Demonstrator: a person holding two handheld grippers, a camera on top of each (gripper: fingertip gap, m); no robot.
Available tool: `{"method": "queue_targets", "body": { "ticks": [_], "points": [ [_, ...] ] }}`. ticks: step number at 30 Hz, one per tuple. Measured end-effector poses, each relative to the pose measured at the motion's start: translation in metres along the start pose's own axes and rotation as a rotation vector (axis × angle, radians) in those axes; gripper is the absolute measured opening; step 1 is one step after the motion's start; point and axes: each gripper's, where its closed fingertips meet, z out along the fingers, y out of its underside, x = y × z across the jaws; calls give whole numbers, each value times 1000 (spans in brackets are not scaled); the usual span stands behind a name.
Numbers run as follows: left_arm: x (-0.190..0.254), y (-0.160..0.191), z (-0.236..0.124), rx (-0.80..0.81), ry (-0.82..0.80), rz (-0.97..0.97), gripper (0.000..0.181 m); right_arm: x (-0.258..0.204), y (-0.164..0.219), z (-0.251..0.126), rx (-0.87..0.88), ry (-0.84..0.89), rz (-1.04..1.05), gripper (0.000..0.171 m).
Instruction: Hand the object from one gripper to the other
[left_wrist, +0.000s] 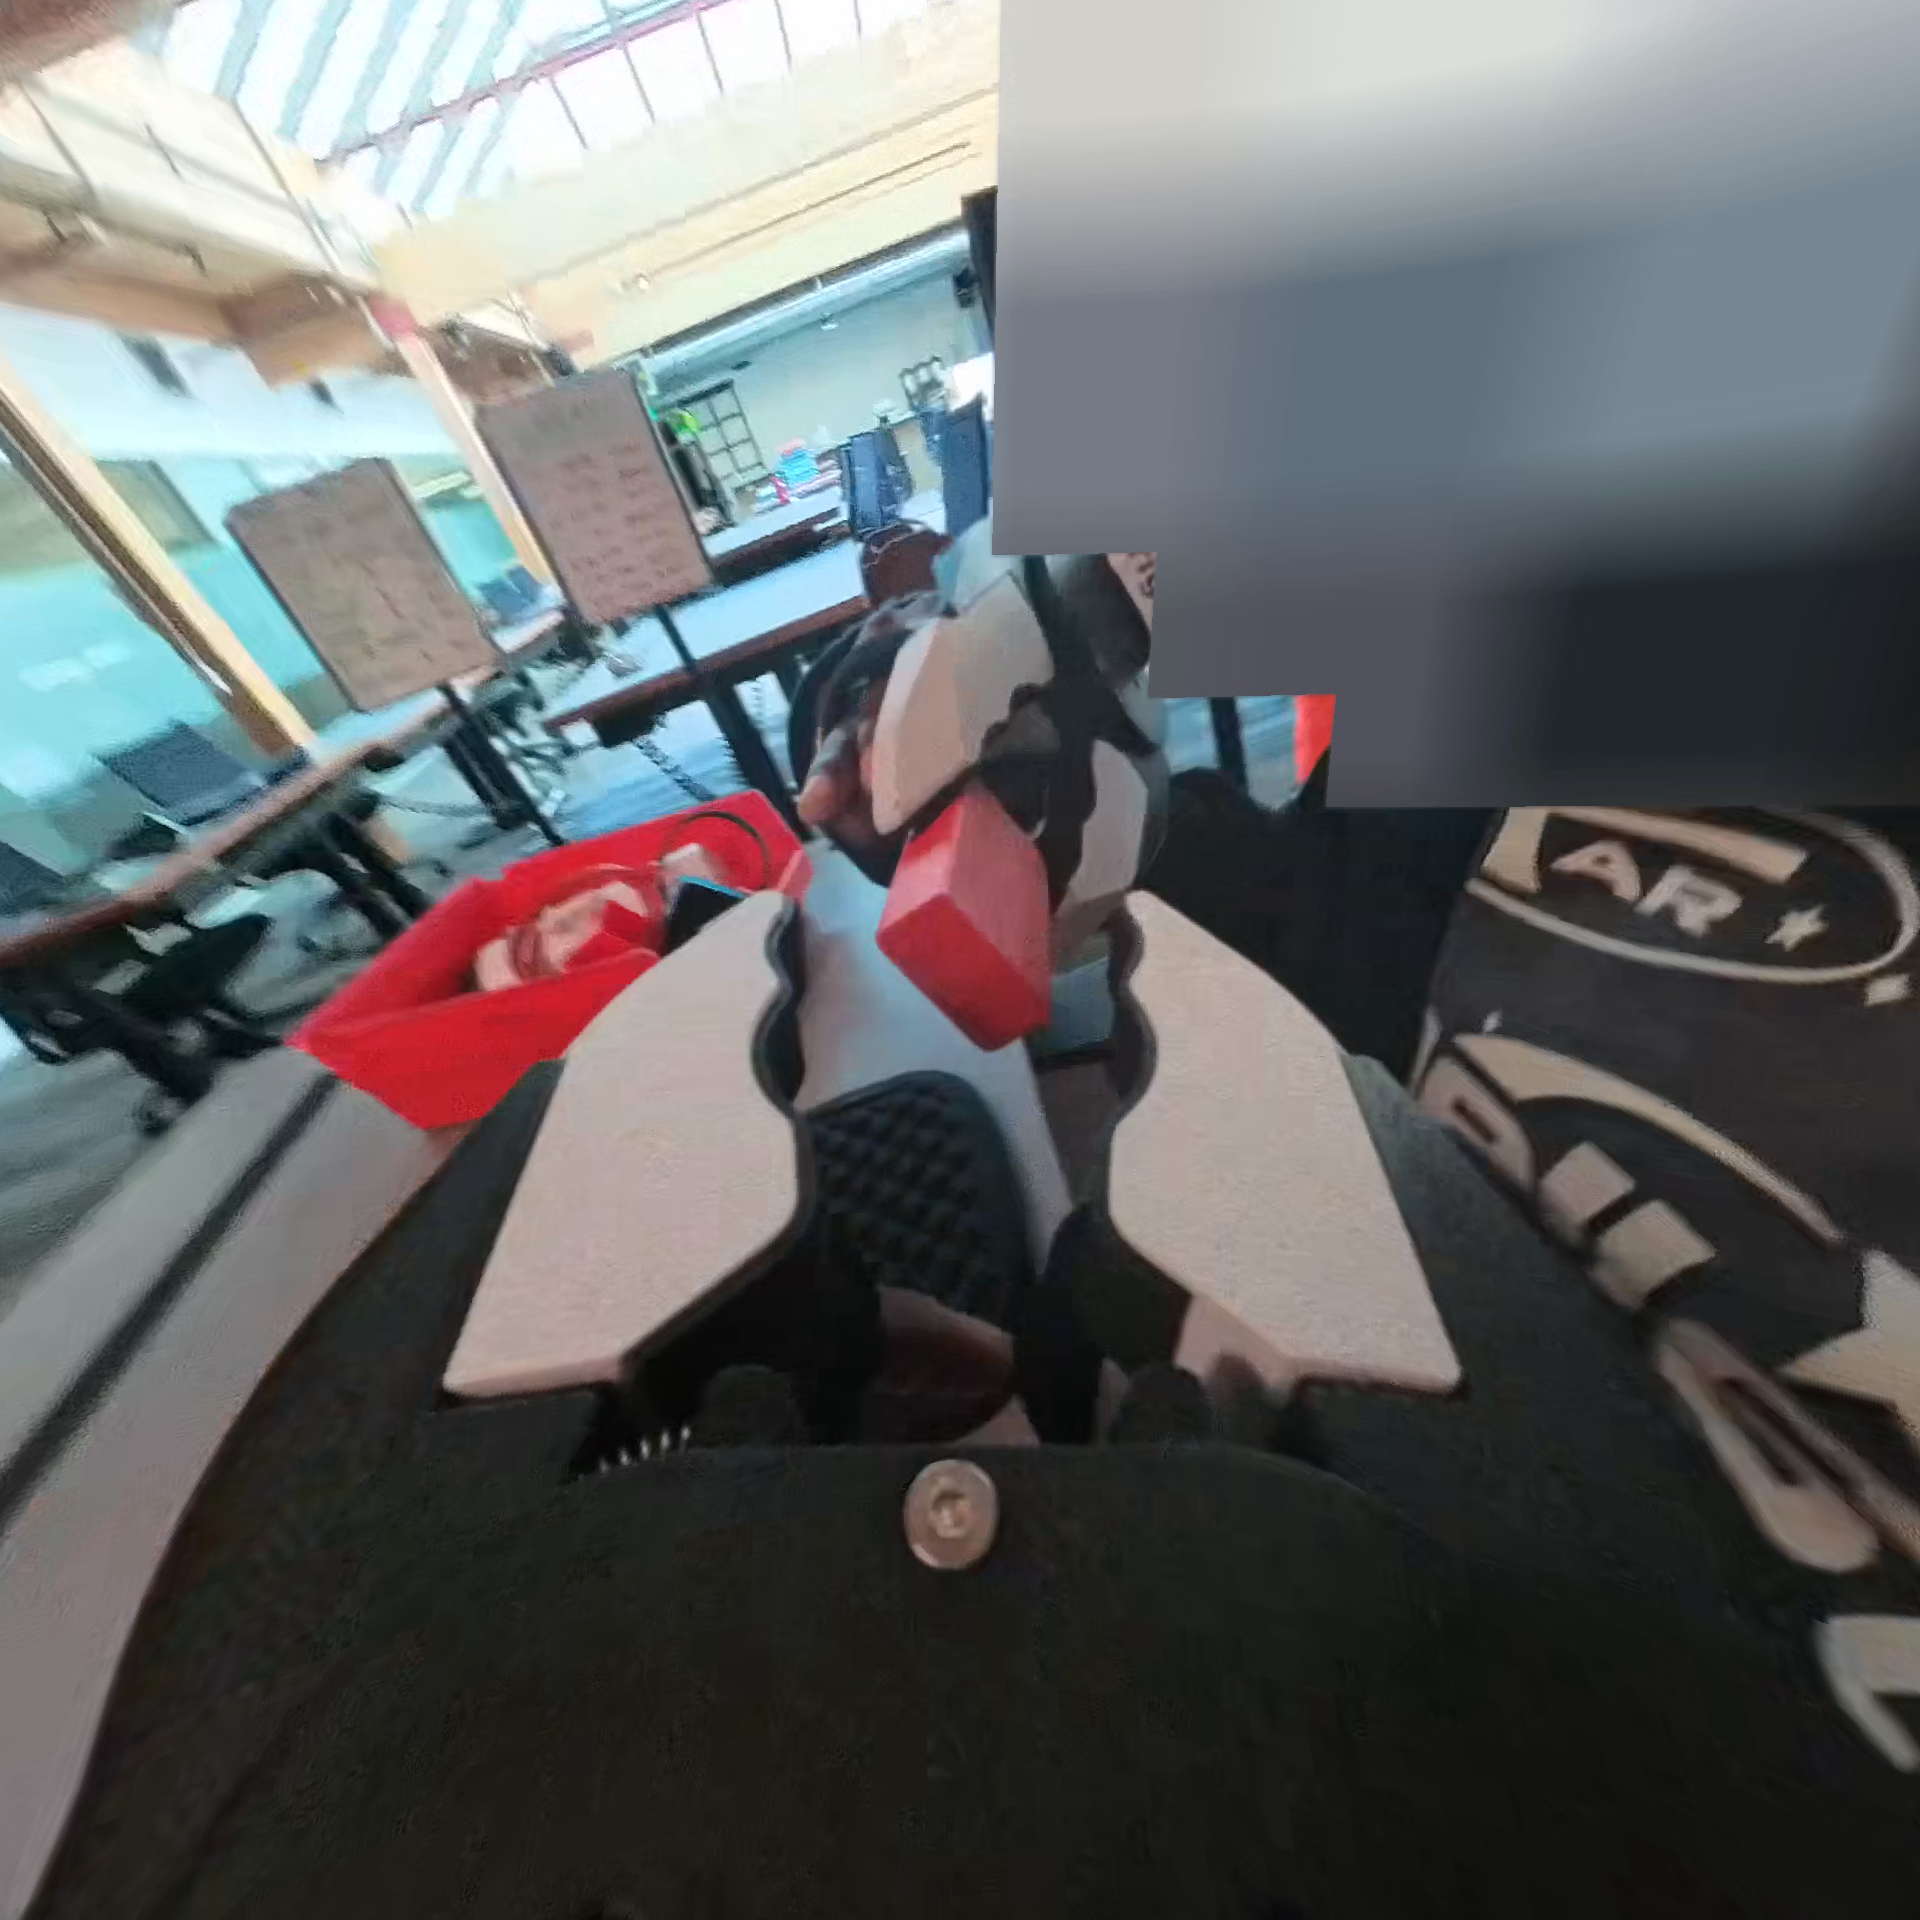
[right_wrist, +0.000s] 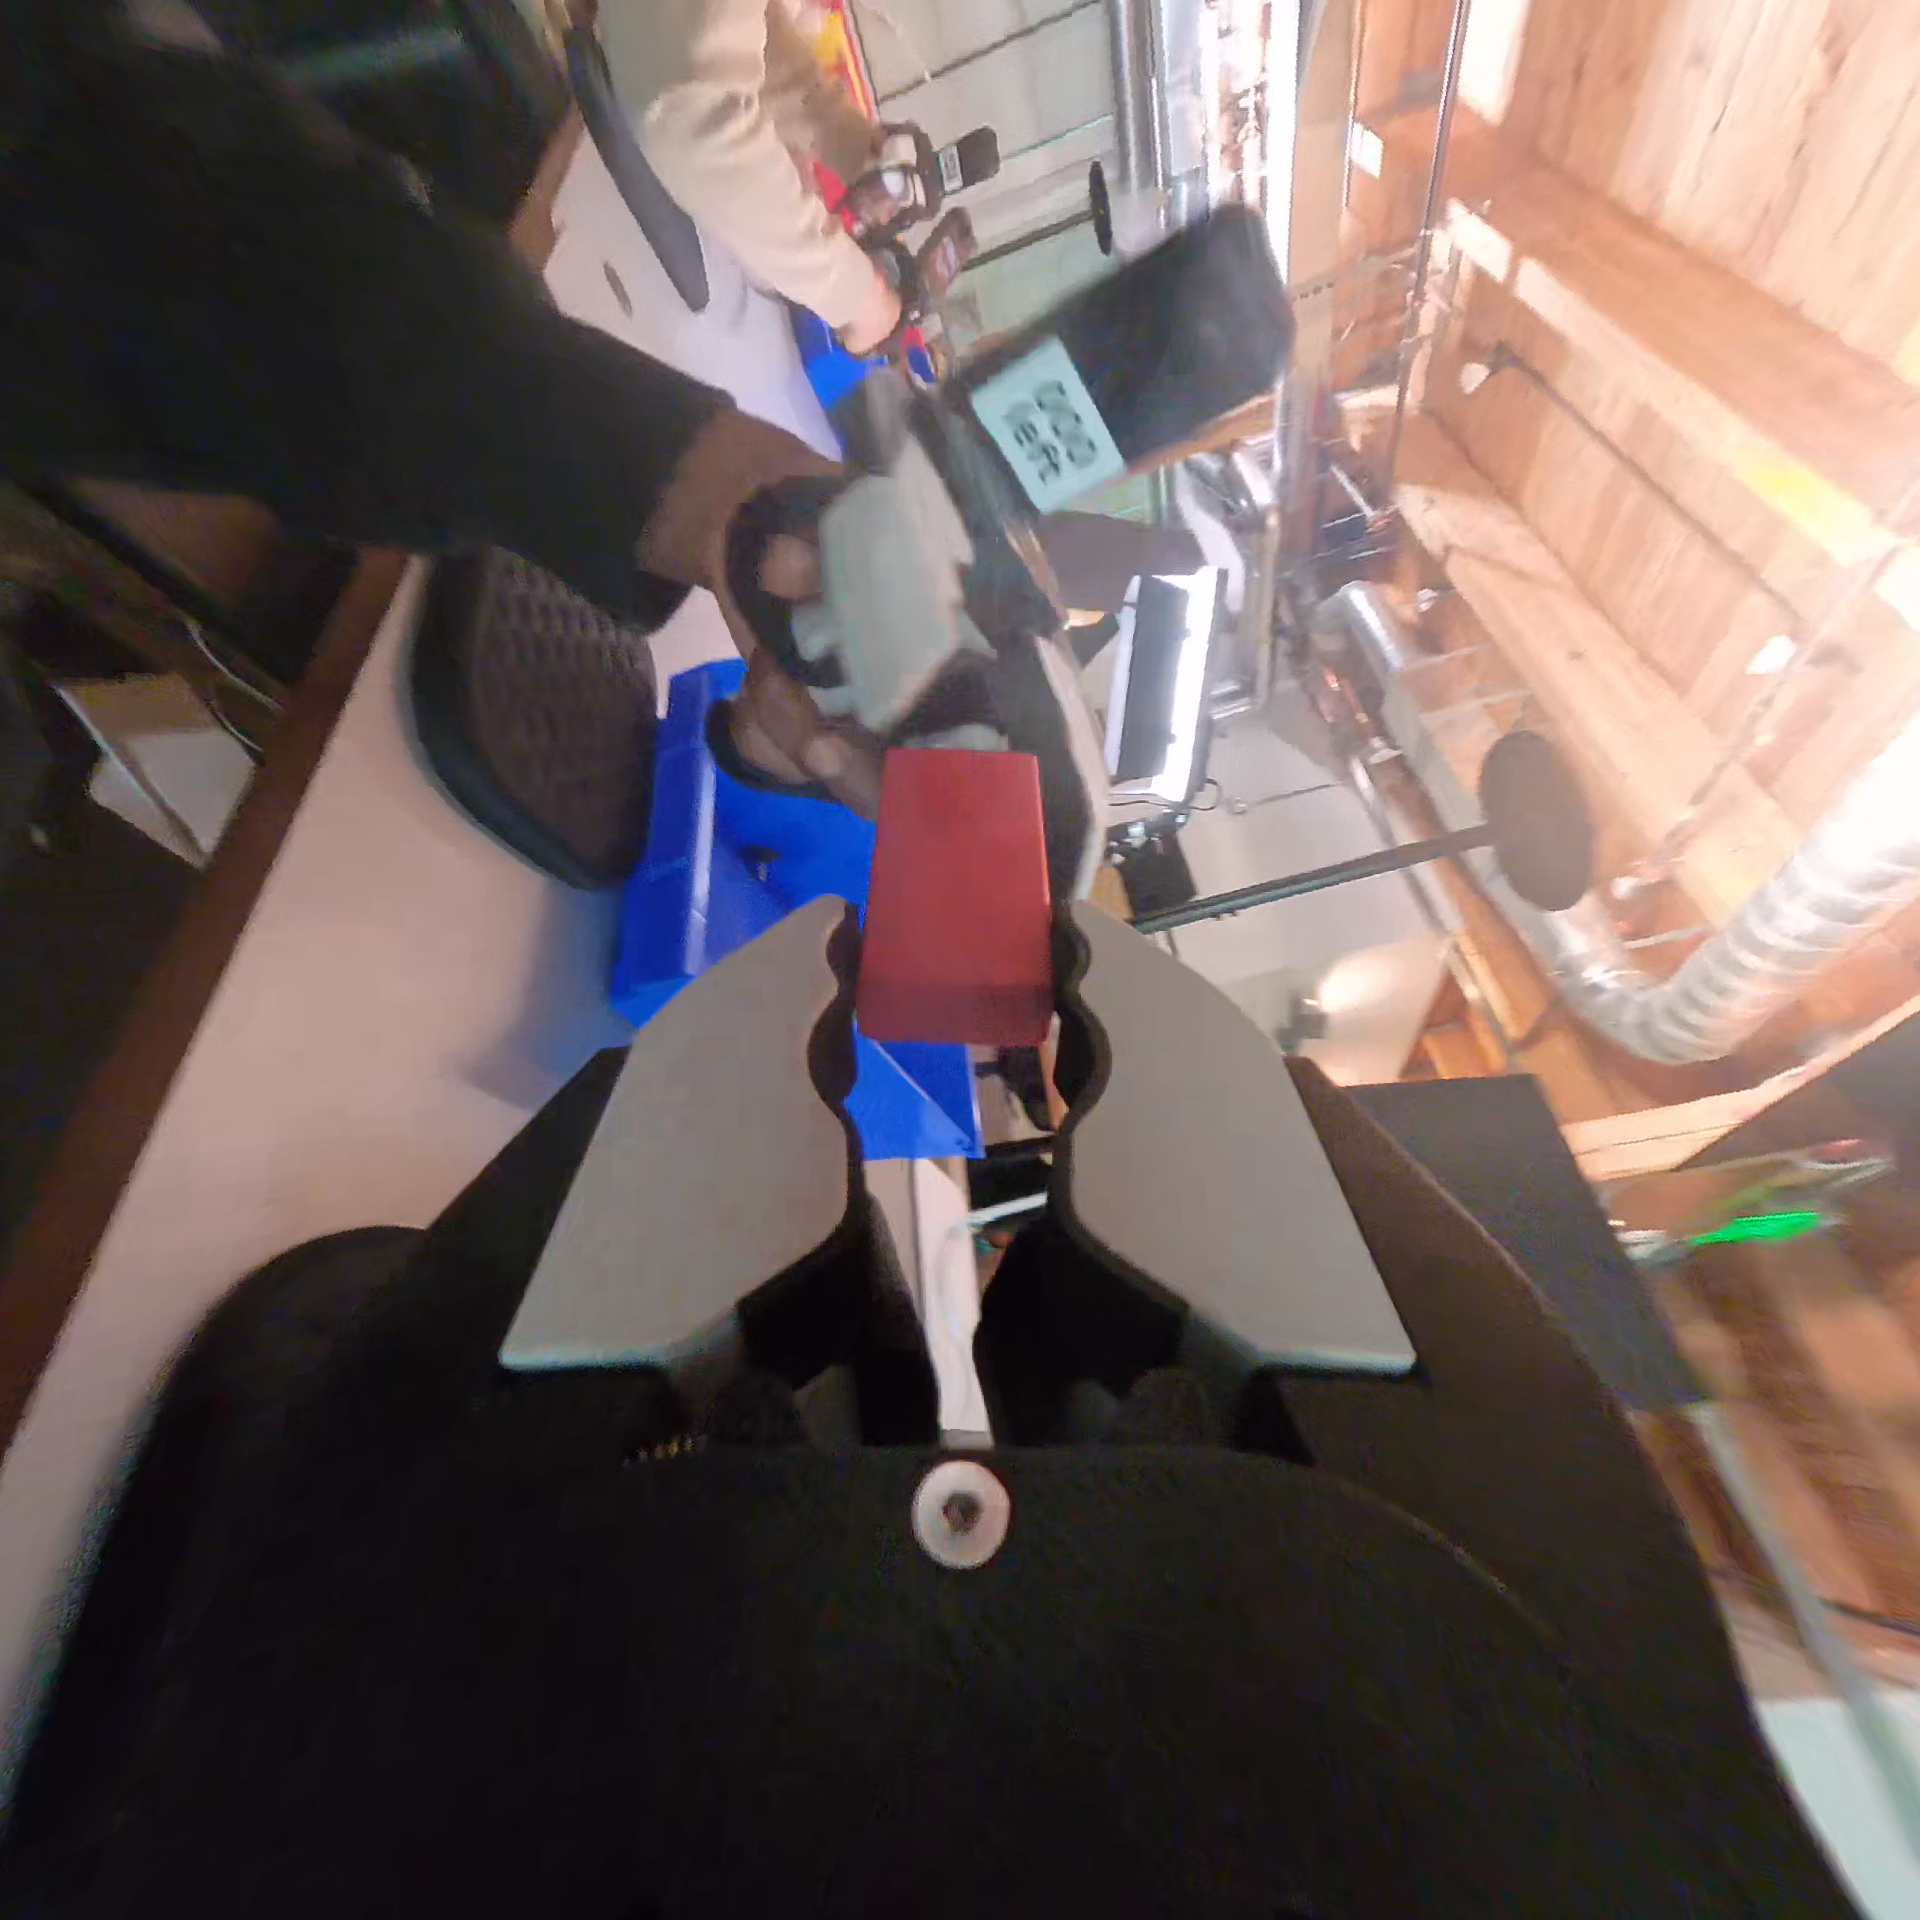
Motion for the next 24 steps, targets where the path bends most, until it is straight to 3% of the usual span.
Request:
{"method": "queue_targets", "body": {
  "ticks": [5, 9, 14, 20, 24],
  "points": [
    [4, 5, 7, -168, -152, 440, 61, -2, -2, -3, 56, -70, 164, 35],
    [-3, 11, 11, -253, -221, 533, 36, -1, -8, -6, 95, -90, 220, 35],
    [2, 8, 11, -232, -161, 373, 35, 2, -17, -9, 142, -72, 213, 36],
    [9, 3, 4, -139, 3, -77, 35, 5, -9, -5, 20, 107, -208, 50],
    [9, 13, 3, -177, 39, -206, 36, 5, -14, 1, 2, 160, -324, 26]
  ]
}}
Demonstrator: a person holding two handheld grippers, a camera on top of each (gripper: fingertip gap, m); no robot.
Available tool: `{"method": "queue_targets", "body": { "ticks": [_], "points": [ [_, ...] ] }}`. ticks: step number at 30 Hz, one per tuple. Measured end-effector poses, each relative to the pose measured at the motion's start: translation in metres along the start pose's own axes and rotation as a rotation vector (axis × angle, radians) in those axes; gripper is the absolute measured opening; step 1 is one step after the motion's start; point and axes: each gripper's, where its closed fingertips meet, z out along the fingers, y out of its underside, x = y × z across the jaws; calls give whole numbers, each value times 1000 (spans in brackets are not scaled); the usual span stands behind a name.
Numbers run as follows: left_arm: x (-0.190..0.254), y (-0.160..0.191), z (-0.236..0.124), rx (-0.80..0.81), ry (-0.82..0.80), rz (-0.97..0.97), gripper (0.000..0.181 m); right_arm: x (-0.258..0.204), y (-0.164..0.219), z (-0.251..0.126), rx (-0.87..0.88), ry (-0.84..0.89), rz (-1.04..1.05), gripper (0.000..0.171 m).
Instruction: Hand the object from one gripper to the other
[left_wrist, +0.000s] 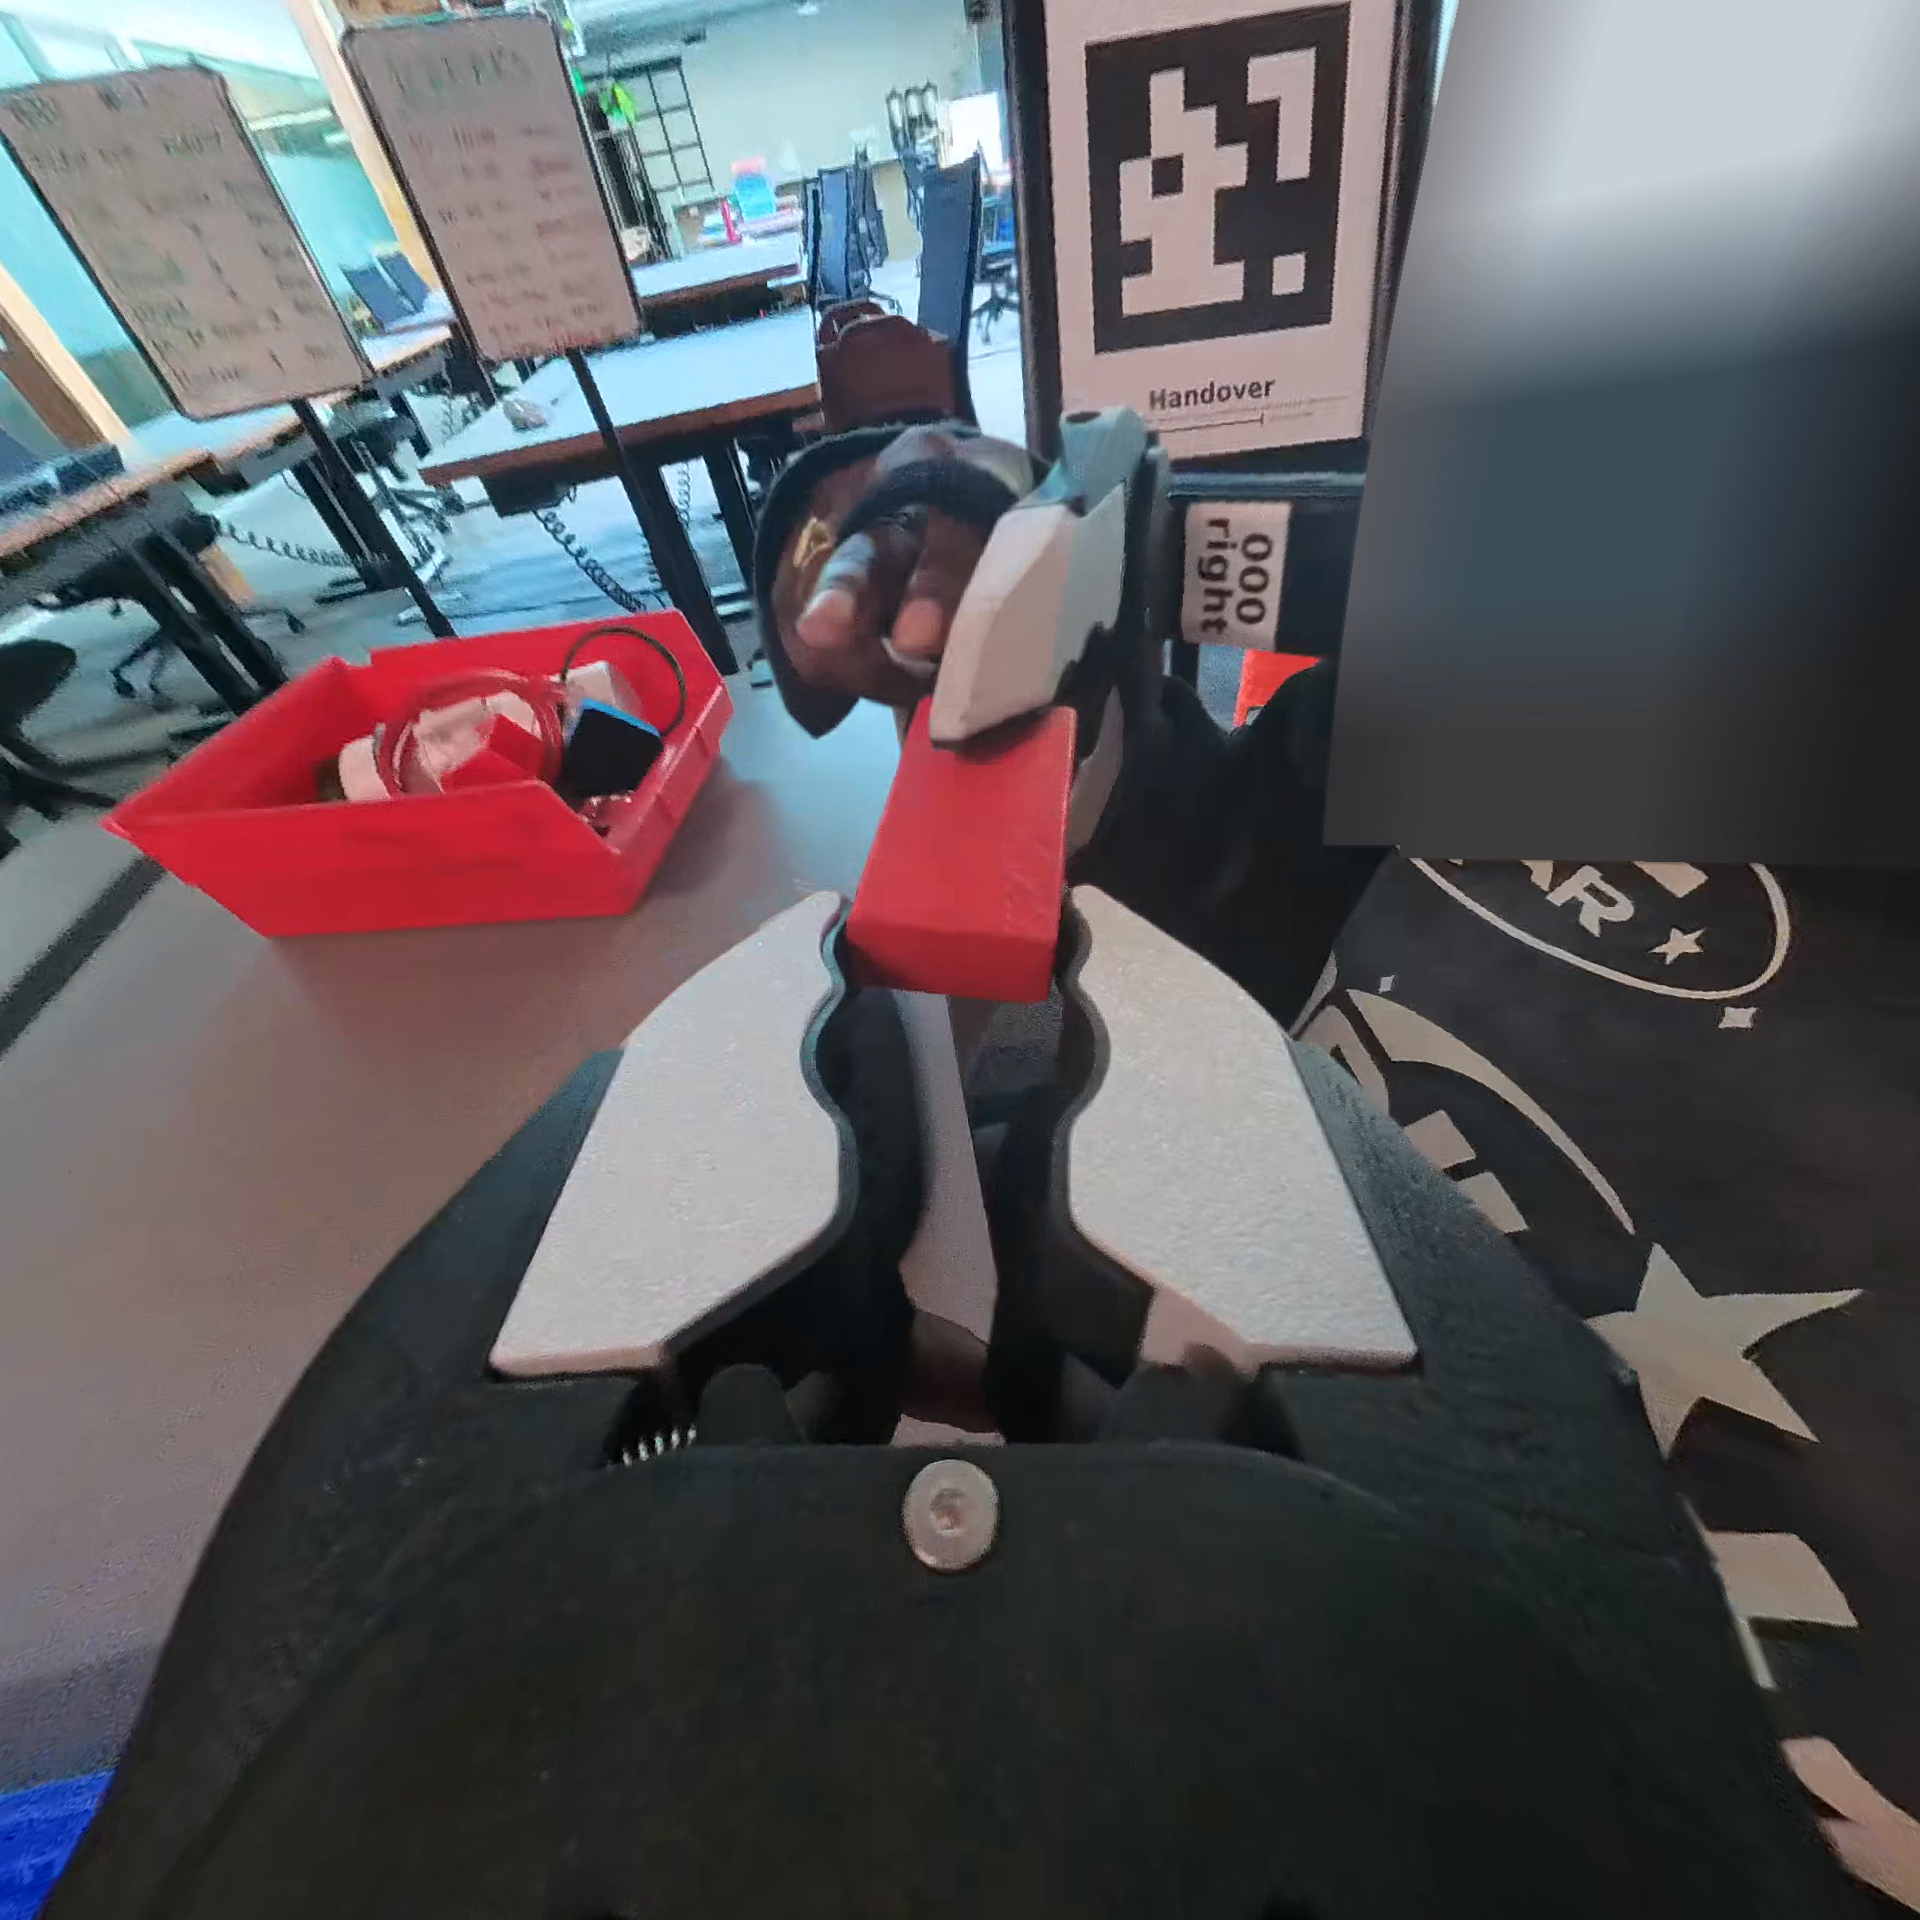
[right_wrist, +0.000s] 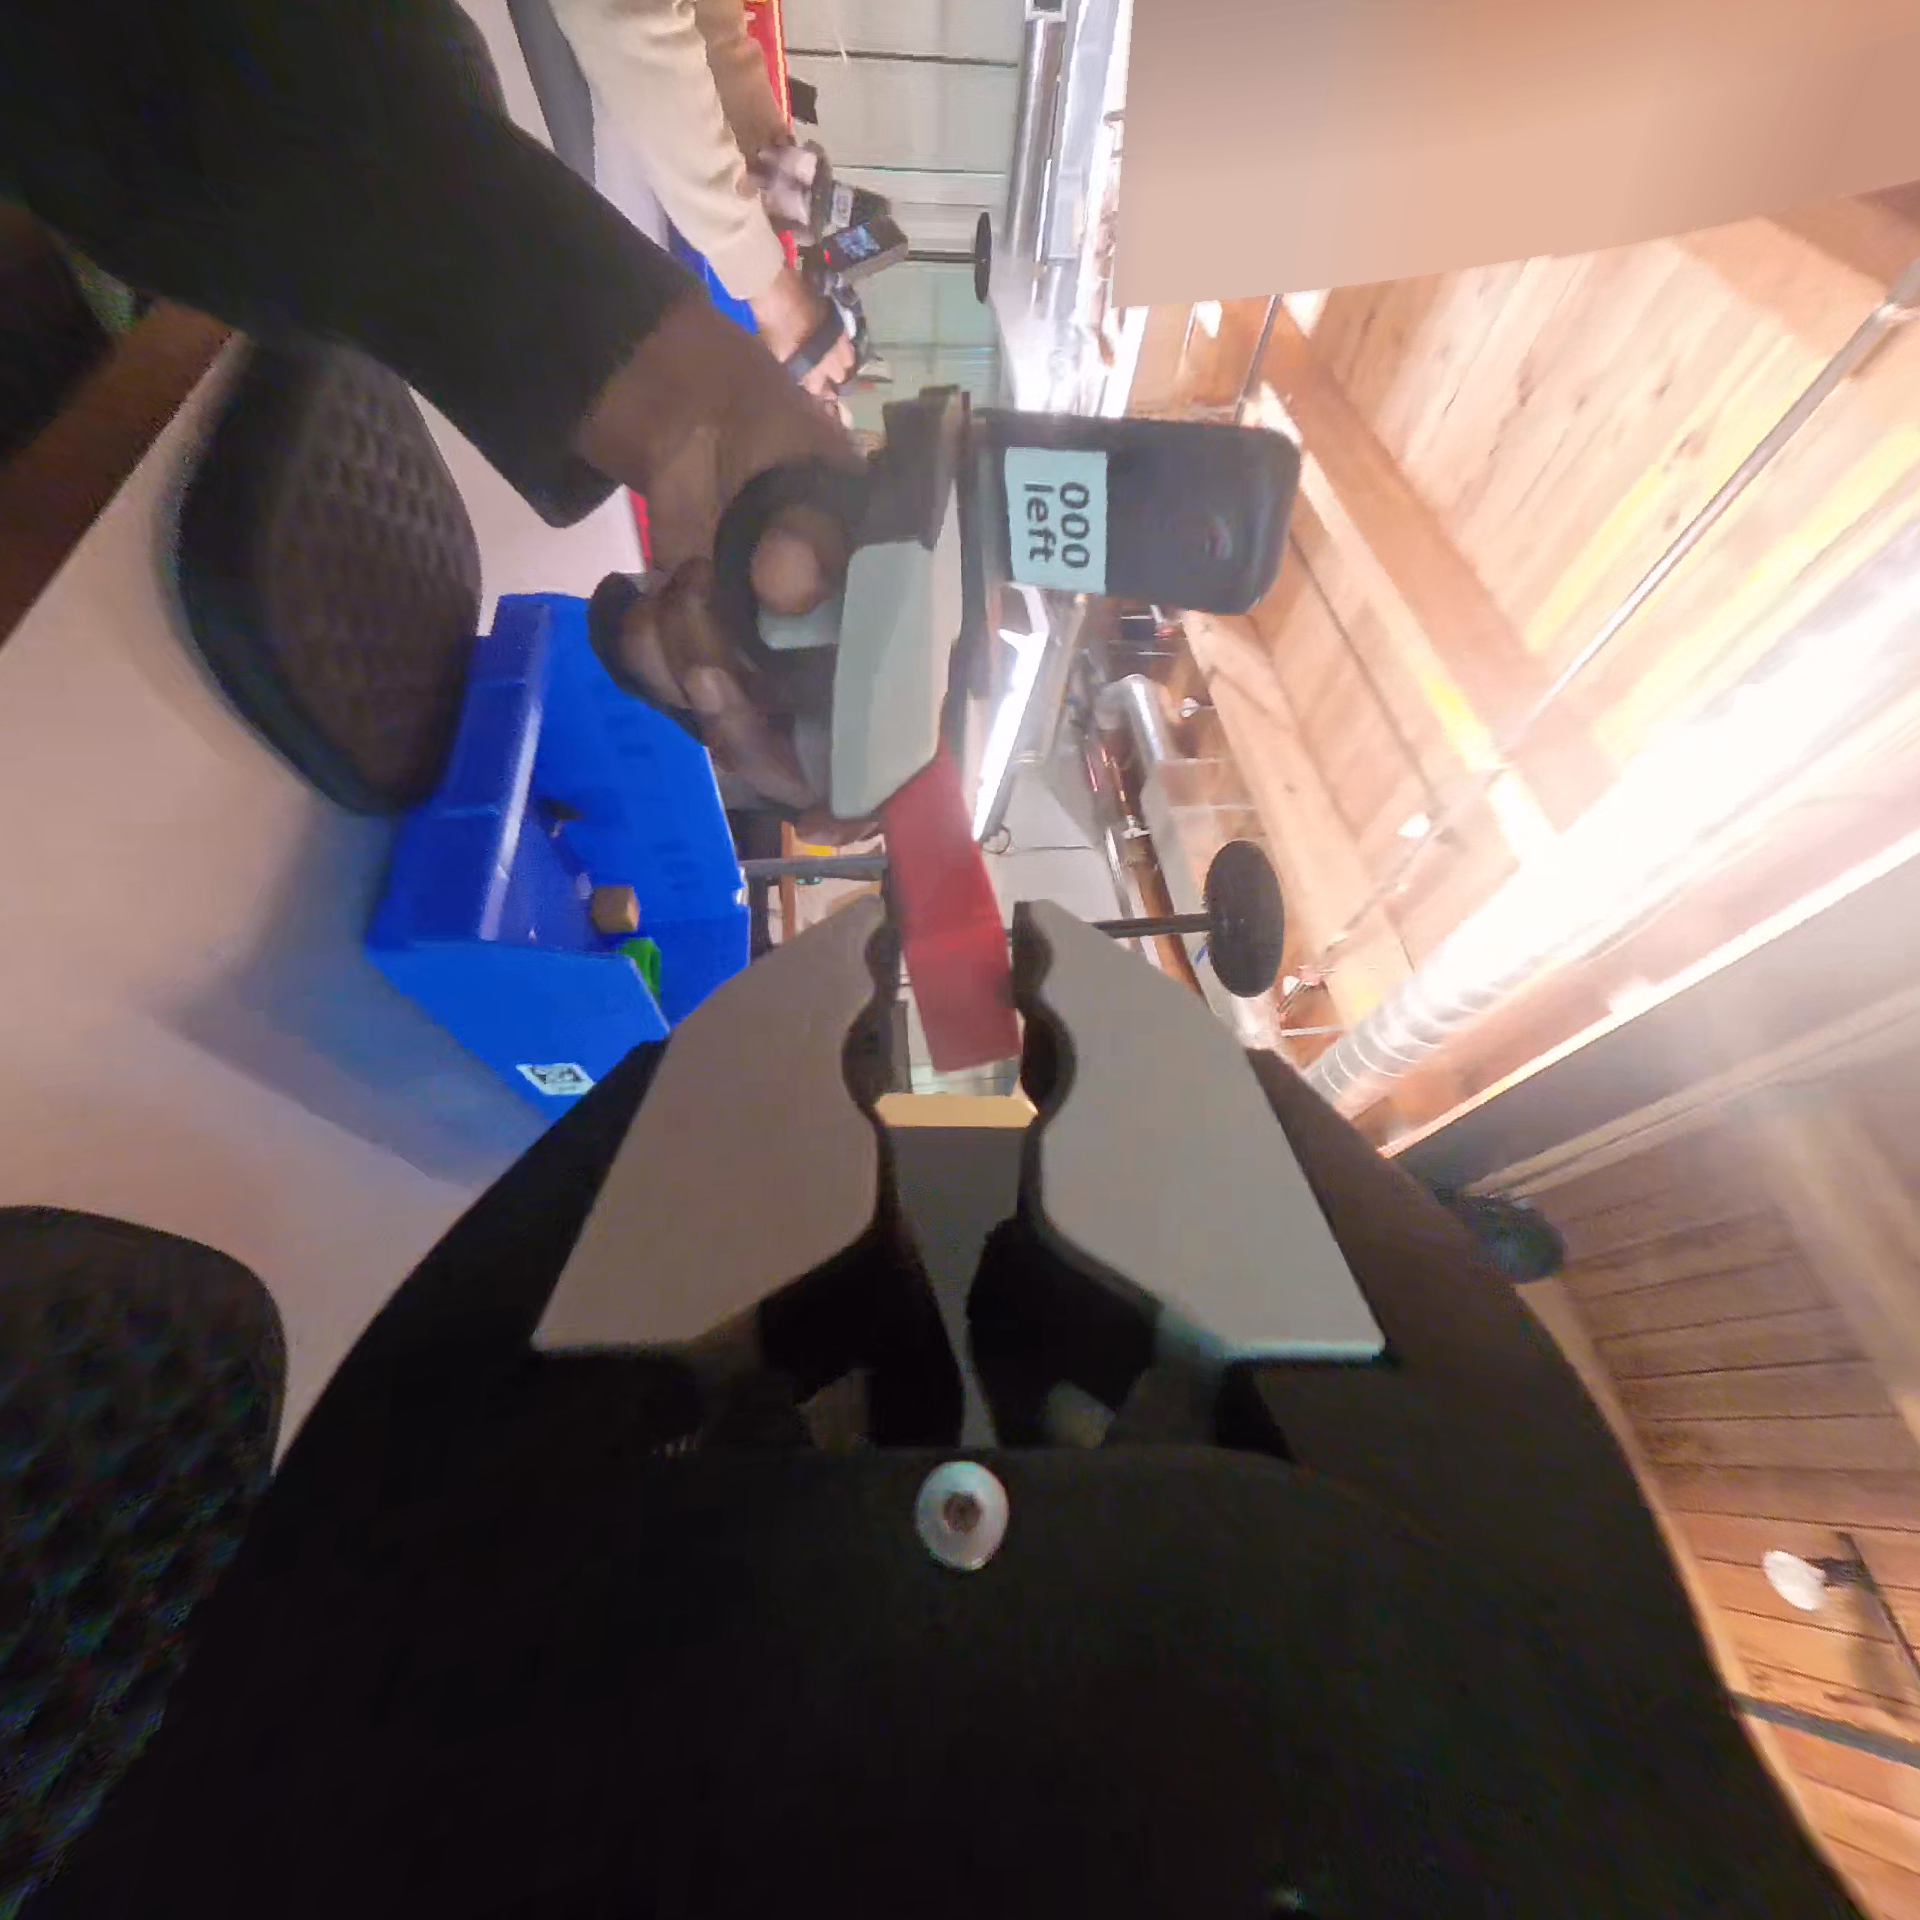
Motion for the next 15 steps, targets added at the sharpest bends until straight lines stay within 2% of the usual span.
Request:
{"method": "queue_targets", "body": {
  "ticks": [1, 4, 7, 9, 12, 15],
  "points": [
    [-1, 1, 0, -1, 1, -18, 36, -2, 2, 0, -15, -15, -6, 19],
    [-3, -5, -1, 51, -6, 40, 36, -3, 7, 1, -40, -52, 62, 17],
    [-11, -13, -4, 120, -177, 396, 49, -6, 9, -1, -15, -129, 273, 17],
    [-9, -14, -4, 103, -244, 585, 49, -4, 6, -4, 40, -147, 356, 17],
    [-5, -16, 1, 77, -248, 619, 27, -3, 6, -6, 69, -161, 426, 17],
    [-3, -13, 2, 51, -214, 566, 23, -3, 5, -8, 77, -181, 463, 17]
  ]
}}
